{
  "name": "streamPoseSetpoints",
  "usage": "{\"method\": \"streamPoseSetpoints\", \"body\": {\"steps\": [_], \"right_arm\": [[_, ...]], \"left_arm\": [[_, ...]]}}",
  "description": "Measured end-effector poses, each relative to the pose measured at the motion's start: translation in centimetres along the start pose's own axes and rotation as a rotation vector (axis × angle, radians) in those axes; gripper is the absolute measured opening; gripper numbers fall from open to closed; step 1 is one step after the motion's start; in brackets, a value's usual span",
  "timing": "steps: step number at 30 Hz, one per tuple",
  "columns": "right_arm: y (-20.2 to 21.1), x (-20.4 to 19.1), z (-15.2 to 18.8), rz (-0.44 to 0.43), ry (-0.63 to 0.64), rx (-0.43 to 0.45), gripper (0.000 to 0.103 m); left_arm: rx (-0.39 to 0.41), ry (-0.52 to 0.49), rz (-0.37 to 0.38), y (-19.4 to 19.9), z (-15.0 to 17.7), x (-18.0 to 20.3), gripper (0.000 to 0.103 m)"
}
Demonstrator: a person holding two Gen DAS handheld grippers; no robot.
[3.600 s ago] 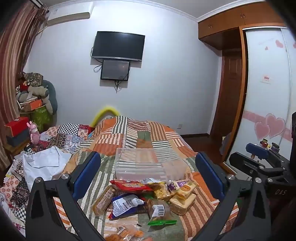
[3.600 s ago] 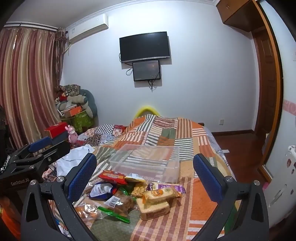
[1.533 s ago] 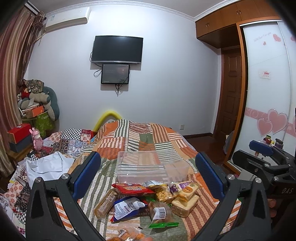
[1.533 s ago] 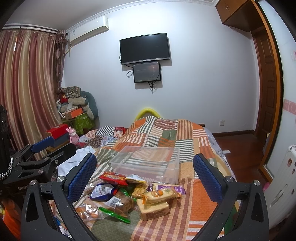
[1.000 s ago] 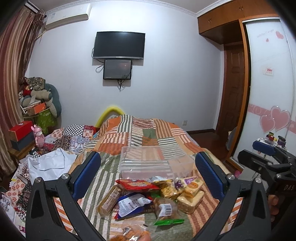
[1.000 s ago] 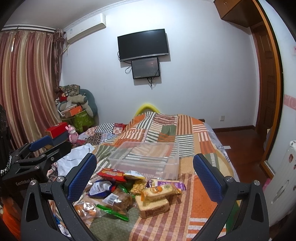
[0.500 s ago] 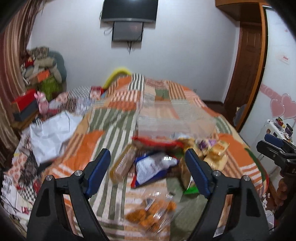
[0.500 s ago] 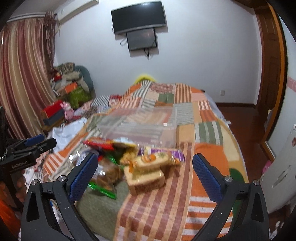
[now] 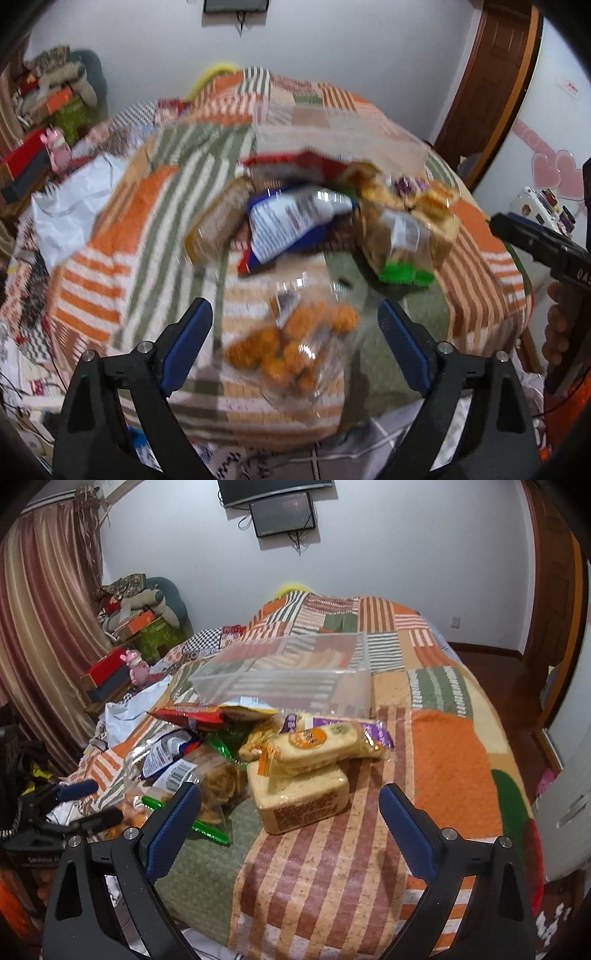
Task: Organize snacks
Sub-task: 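Grasp the orange cookie bag with the left tool while the right tool grasps the bread loaf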
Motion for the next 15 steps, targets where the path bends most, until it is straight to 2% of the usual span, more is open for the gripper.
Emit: {"method": "streamPoseSetpoints", "body": {"steps": [9, 14, 15], "right_arm": [[-2.2, 0.6, 0.8, 0.003, -0.027, -0.069, 0.096], [-3.3, 0.6, 1.4, -0.019, -0.023, -0.112, 0.096], [-3.7, 0.6, 1.6, -0.021, -0.019, -0.122, 0.096]], "left_arm": [[-0.079, 0.005, 0.009, -1.7, 2.3, -0.4, 0.094], [-0.073, -0.007, -0.017, -2.6, 2.4, -0.6, 0.095], [-0.076, -0.004, -0.025, -2.9, 2.3, -0.8, 0.093]]}}
Point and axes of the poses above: each gripper's, at about its wrist camera, not at the fingertips, and y roughly against the way its jaws point, x to its right, z to its underside, the point moved 7 cm from there along -y, roughly the way its jaws point, and after that the axes turned 4 degrees about x, right-handed, at the moved point
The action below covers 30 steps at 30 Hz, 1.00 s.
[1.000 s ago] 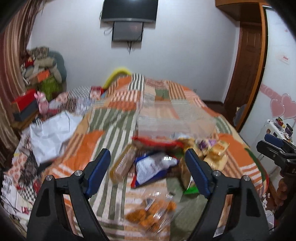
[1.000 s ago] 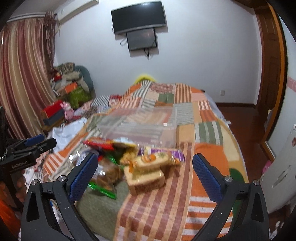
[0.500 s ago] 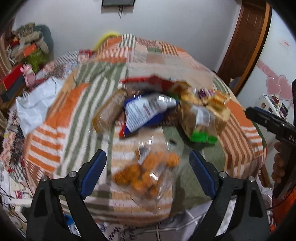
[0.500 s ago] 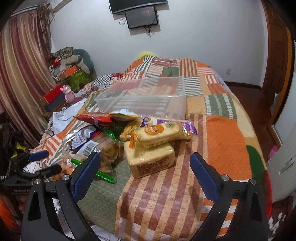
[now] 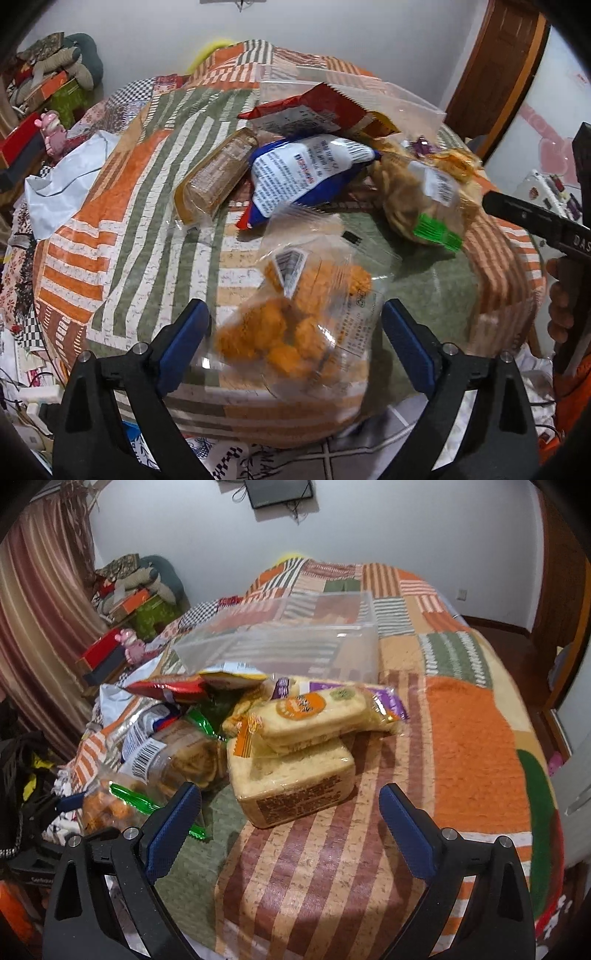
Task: Organize snacks
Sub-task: 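Grasp the orange cookie bag with the left tool while the right tool grasps the bread loaf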
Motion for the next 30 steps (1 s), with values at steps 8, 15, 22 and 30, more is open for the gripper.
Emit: {"method": "streamPoseSetpoints", "body": {"steps": [8, 15, 22, 30], "right_arm": [[-2.2, 0.5, -0.1, -0.003, -0.004, -0.046, 0.096], [-3.3, 0.6, -0.1, -0.032, -0.012, -0.060, 0.096], [-2.6, 0.3, -0.1, -0.039, -0.008, -0.049, 0.080], [0.0, -0.5, -0.9, -0.070, -0.009, 0.000, 0.080]], "left_arm": [[0.010, 0.058, -0.004, -0.7, -0.6, -1.7, 0.062], [0.051, 0.065, 0.003, 0.4, -1.8, -1.3, 0.061], [0.120, 0.064, 0.005, 2.3, -3.6, -1.1, 0.061], [0.186, 0.052, 0.012, 3.6, -5.9, -0.5, 0.061]]}}
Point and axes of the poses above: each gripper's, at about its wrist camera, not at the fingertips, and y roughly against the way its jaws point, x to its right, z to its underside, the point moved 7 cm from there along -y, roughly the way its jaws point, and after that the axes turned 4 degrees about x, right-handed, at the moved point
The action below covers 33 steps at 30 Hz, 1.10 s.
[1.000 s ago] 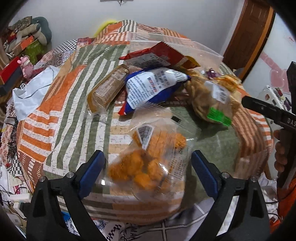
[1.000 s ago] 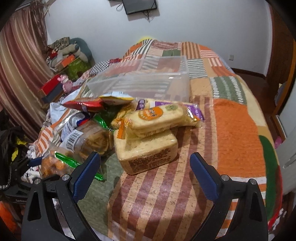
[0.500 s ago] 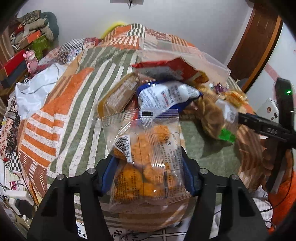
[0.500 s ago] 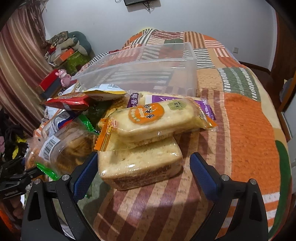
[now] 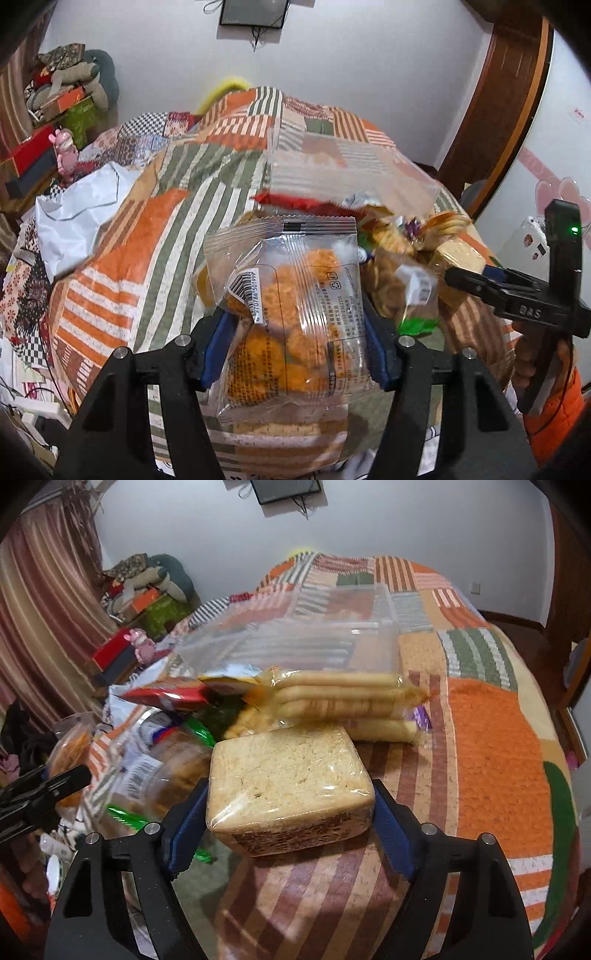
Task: Organize snacks
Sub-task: 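Carry both snacks over the clear box and release them inside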
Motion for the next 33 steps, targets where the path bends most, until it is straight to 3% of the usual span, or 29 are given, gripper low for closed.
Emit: {"method": "streamPoseSetpoints", "body": {"steps": [14, 33], "right_arm": [[4.5, -1.7, -4.5, -0.020, 0.049, 0.178, 0.080], [4.7, 0.6, -10.9, 0.036, 0.047, 0.324, 0.080]], "left_arm": [[0.141, -0.025, 0.032, 1.5, -5.9, 1.6, 0.061], [0.211, -0.046, 0.056, -2.2, -13.9, 3.5, 0.062]]}}
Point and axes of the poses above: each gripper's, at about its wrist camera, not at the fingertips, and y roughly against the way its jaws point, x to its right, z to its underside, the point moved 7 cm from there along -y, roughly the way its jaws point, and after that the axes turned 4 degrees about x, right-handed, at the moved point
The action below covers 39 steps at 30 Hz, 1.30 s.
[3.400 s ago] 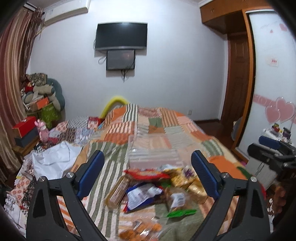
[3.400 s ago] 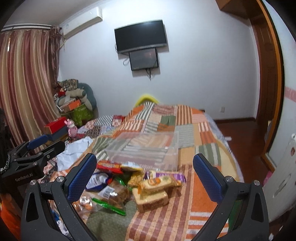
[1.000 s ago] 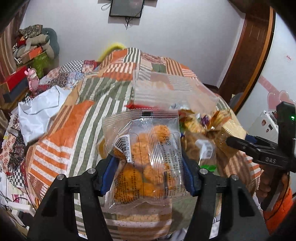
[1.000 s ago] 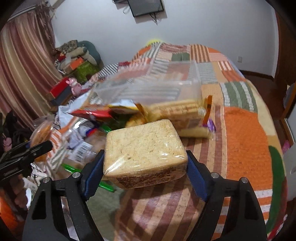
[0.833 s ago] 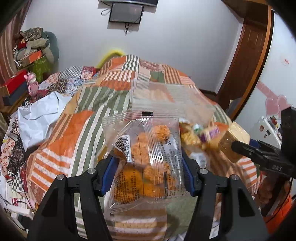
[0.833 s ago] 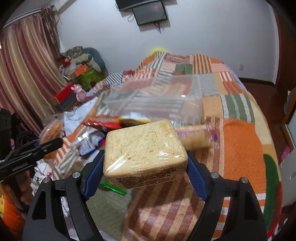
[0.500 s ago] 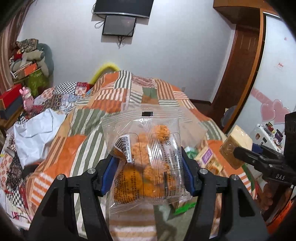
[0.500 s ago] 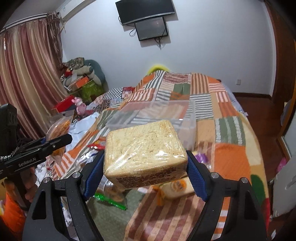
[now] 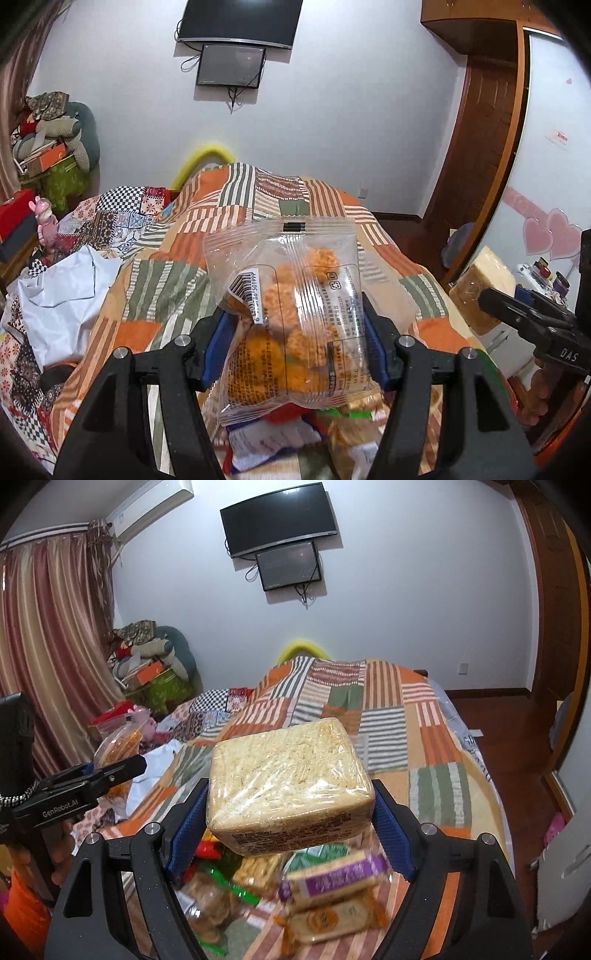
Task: Organize snacks
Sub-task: 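Carry both snacks over the clear box and release them inside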
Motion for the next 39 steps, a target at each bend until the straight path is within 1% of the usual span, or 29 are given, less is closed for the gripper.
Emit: {"method": "streamPoseSetpoints", "body": {"steps": [6, 13, 19, 25, 26, 31, 36, 39], "right_arm": [[-1.7, 0.1, -0.7, 0.007, -0.006, 0.010, 0.080], [-4.5, 1.0, -1.2, 0.006, -0.036, -0.010, 0.080], [-6.8, 1.6, -0.9, 0.008, -0.046, -0.049, 0.080], [-9.0, 1.9, -0.4, 0.008, -0.045, -0.104, 0.080], [-9.4, 1.9, -0.3, 0.008, -0.040, -0.115, 0.080], [-10.8, 1.7, 0.6, 0.007, -0.025, -0.163, 0.080], [-12.3, 1.5, 1.3, -0.004, -0.023, -0.208, 0.080], [-12.9, 1.6, 1.7, -0.005, -0.028, -0.234, 0.080]], "left_arm": [[-0.020, 0.010, 0.001, -2.7, -1.1, -0.3, 0.062], [-0.059, 0.004, -0.015, -6.1, -1.6, -0.6, 0.062], [-0.105, 0.010, -0.045, -9.1, -1.5, -1.3, 0.062], [-0.157, -0.014, -0.063, -11.7, -1.1, -1.3, 0.062], [-0.164, -0.017, -0.075, -12.1, -1.0, -1.4, 0.062], [-0.202, -0.065, -0.094, -13.7, -0.3, -1.3, 0.062], [-0.247, -0.062, -0.072, -14.9, 0.2, -1.7, 0.062], [-0.304, -0.033, -0.030, -15.6, 0.7, -1.9, 0.062]]}}
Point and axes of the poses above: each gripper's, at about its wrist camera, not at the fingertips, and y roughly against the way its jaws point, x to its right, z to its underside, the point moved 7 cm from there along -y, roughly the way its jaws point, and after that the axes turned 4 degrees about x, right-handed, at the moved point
